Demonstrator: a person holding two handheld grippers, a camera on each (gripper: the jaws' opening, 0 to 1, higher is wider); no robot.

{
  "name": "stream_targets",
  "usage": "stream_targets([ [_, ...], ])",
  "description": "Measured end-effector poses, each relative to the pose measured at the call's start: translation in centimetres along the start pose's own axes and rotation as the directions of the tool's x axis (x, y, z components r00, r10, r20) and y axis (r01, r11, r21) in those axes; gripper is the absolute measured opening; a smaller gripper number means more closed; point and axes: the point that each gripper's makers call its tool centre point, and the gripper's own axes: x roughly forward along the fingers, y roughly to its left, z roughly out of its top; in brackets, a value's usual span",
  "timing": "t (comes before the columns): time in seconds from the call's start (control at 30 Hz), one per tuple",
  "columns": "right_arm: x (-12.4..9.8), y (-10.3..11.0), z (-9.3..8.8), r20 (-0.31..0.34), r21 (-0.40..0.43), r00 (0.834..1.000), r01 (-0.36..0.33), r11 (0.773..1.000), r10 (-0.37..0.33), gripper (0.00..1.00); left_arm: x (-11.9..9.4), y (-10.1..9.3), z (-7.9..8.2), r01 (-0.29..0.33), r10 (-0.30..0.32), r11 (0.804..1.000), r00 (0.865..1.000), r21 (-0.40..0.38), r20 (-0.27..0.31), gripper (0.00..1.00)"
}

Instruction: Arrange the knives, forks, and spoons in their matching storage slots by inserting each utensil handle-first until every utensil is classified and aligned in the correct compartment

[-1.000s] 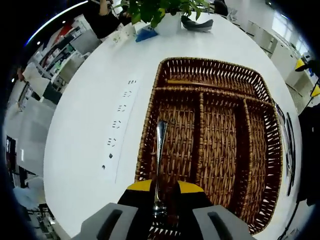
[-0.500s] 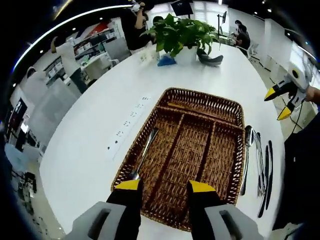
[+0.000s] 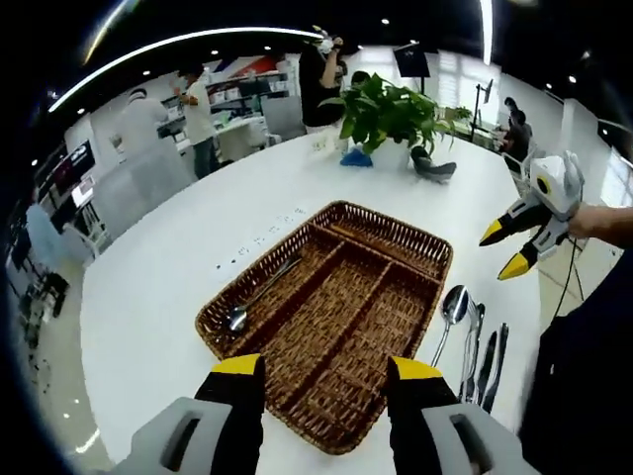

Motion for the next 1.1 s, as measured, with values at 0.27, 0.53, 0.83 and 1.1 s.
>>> stream_targets([
  [0.27, 0.9, -0.3, -0.9, -0.029, -0.008, 0.999, -0.015, 1.0, 0.015, 0.35, -1.7, -2.9, -3.5, -0.023, 0.027, 0.994, 0.999, -0.111, 0.032, 0.61],
  [0.53, 2.1, -1.0, -1.5, -0.033, 0.035, 0.999, -0.032, 0.999, 0.033, 0.29, -1.4, -6.9, -5.7, 0.032, -0.003, 0.972, 0.992, -0.231, 0.127, 0.69],
  [0.83, 3.6, -1.2, -2.4, -0.03, 0.133, 0.997, -0.068, 0.989, 0.072, 0.18, -1.4, -9.7, -7.4, 0.04, 0.012, 0.948, 0.987, -0.317, 0.161, 0.81],
  [1.1, 5.0, -1.3, -3.0, -0.015, 0.263, 0.995, -0.091, 0.961, 0.099, 0.11, -1.8, -10.5, -8.4, 0.016, 0.036, 0.953, 0.986, -0.302, 0.165, 0.92],
])
